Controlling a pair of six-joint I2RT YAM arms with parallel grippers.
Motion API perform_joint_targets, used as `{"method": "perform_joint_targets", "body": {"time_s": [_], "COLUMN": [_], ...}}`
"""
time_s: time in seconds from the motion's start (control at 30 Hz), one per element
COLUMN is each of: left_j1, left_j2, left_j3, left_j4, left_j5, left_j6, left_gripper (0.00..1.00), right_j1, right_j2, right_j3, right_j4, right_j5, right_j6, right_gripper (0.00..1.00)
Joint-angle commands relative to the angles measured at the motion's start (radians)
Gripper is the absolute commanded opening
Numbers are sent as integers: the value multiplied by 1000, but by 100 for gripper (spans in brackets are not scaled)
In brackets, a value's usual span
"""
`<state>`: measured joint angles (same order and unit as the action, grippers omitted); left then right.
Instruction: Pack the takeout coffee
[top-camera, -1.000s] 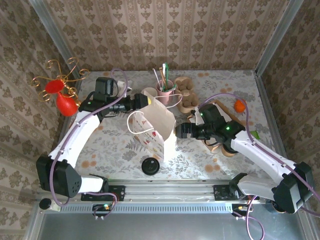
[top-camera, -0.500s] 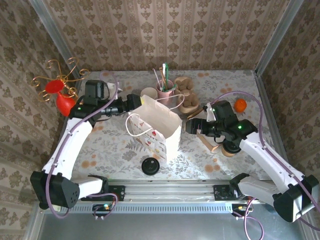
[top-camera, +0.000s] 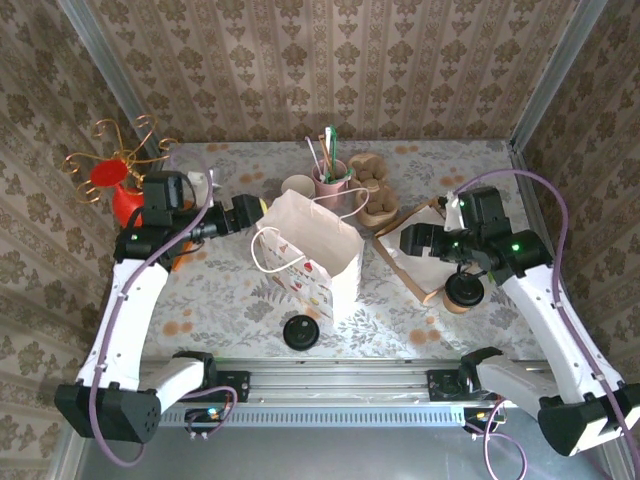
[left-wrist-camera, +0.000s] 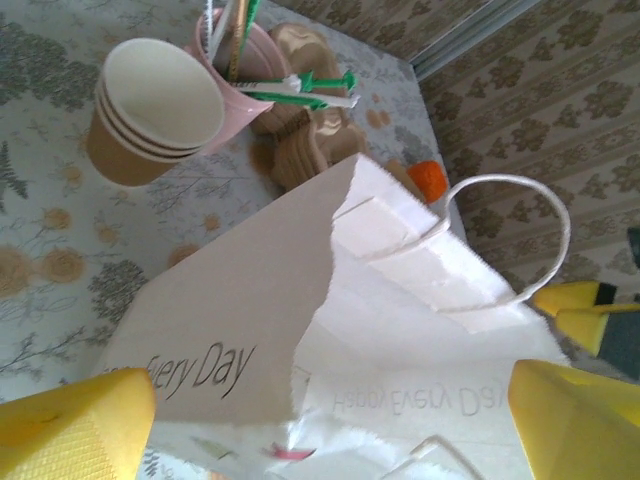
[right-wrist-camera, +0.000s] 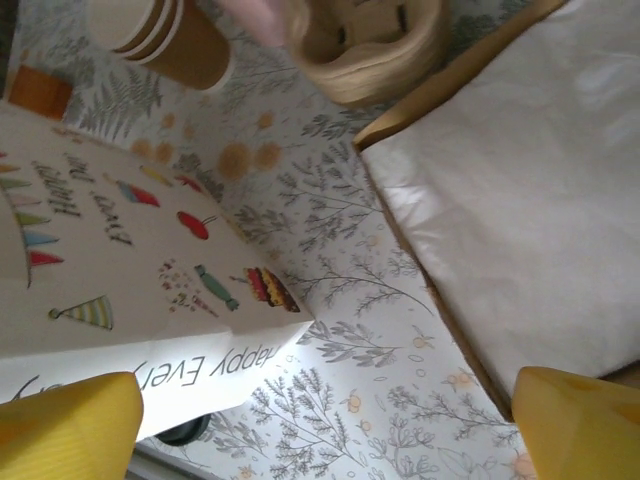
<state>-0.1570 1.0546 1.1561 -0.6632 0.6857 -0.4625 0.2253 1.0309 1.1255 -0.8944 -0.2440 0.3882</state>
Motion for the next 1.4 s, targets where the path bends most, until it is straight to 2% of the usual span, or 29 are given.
{"method": "perform_joint_targets", "body": {"time_s": [0.0,0.27,0.47,0.63,0.93,1.1,1.37], "left_j1": [15,22,21,22,19,20,19], "left_j2": [-49,-167,-244,-251,-268,-278,-266], "left_j3": [-40,-126,-201,-242,-301,-328,-335], "left_j4": [-54,-128,-127,-134,-119,-108,-94], "left_j5": [-78,-221,-233,-217,-215,-213,-204], "left_j6": [55,111,145,174,201,214,219], "left_gripper": [90,91,96,100,100,100,100], "right_j1": [-40,-40,4,33,91,100,107], "right_j2": [72,349,648,872,1244,1371,1430], "right_j3": [43,211,454,665,1139,1311,1366], "right_j4": [-59,26,25,15,-176,-261,-275], "right_j5": [-36,-25,49,99,261,301,333], "right_j6": [-38,-65,-125,-164,-236,-235,-234], "right_gripper": [91,71,66,61,57,56,54]}}
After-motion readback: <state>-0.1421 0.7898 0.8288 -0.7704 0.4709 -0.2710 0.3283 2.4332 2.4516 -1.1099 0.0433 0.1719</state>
